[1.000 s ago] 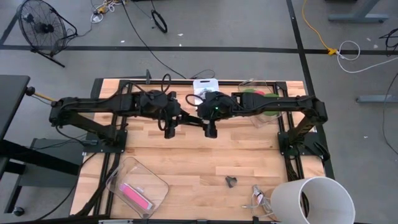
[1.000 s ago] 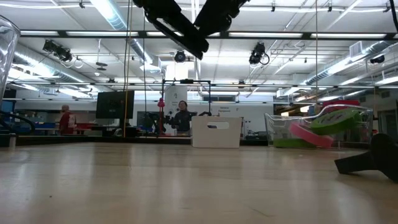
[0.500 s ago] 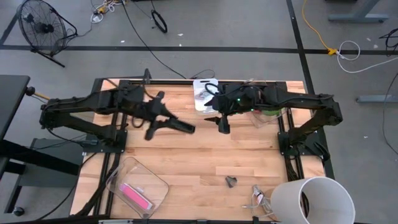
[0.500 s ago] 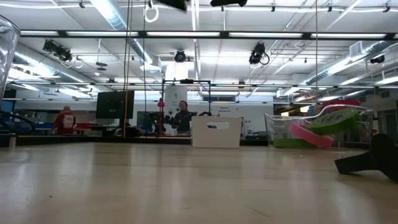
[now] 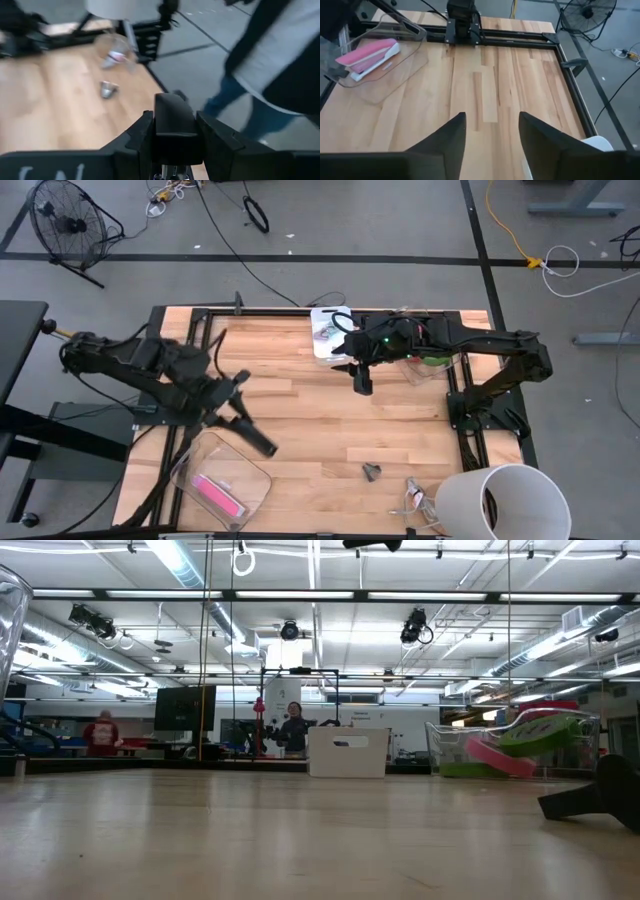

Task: Pick and place Stapler, Stapler remover, tape
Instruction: Put the black stapler into the bottom transparent bin

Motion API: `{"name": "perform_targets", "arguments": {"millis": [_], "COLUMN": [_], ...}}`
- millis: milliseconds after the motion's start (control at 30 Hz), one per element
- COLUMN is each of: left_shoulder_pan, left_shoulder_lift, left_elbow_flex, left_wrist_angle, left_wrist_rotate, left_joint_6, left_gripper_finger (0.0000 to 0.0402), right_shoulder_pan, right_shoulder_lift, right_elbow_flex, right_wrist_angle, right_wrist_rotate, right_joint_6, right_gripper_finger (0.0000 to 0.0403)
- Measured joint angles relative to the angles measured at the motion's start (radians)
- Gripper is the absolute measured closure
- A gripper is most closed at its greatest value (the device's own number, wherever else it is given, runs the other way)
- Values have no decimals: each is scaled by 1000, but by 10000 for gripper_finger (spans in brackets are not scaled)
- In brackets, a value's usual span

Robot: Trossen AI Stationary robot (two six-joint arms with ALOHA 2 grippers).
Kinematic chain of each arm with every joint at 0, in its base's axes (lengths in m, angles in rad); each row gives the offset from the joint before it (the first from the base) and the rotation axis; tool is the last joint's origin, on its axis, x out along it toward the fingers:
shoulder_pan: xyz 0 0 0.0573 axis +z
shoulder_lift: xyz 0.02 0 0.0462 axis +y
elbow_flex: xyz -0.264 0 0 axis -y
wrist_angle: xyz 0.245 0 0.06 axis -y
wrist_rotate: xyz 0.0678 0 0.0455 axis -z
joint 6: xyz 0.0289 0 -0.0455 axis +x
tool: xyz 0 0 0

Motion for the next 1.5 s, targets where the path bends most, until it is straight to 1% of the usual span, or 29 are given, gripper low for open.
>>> {"name": "perform_targets", "arguments": {"millis": [133, 200, 267, 400, 467, 667, 1000, 1067, 1133, 1300, 1400, 1500], "left_shoulder_pan": [-97, -137, -169, -218, -240, -320, -451, -470, -483, -502, -507, -512], "left_shoulder_lift": [1, 2, 2, 1, 1, 0, 0, 0, 1, 1, 1, 1], "left_elbow_flex": [-5, -15, -41, -118, -168, -305, -476, -507, -541, -607, -627, -645], "left_wrist_angle": [-44, -78, -100, -88, -62, 93, 209, 223, 243, 353, 360, 371], "left_wrist_rotate": [-12, -36, -57, -77, -79, -84, -253, -289, -327, -389, -423, -429], "left_joint_6": [-45, -58, -67, -93, -102, -153, -148, -147, -145, -121, -110, -98], "left_gripper_finger": [269, 269, 269, 269, 269, 269, 269, 269, 269, 269, 269, 268], "right_shoulder_pan": [0, 0, 0, 0, 0, 0, 0, 0, 0, 0, 0, 0], "right_shoulder_lift": [0, 1, 1, 1, 1, 1, 2, 2, 2, 2, 2, 2], "right_elbow_flex": [0, 0, 0, 0, 0, 0, 0, 0, 0, 0, 0, 0], "right_wrist_angle": [-1, 0, 0, 0, 1, 1, 2, 2, 2, 2, 3, 2], "right_wrist_rotate": [0, 0, 0, 0, 0, 0, 4, 28, 62, 126, 132, 132], "right_joint_6": [15, 15, 22, 45, 46, 48, 44, 45, 46, 47, 48, 47], "right_gripper_finger": [232, 235, 238, 239, 239, 239, 238, 238, 238, 238, 238, 238]}}
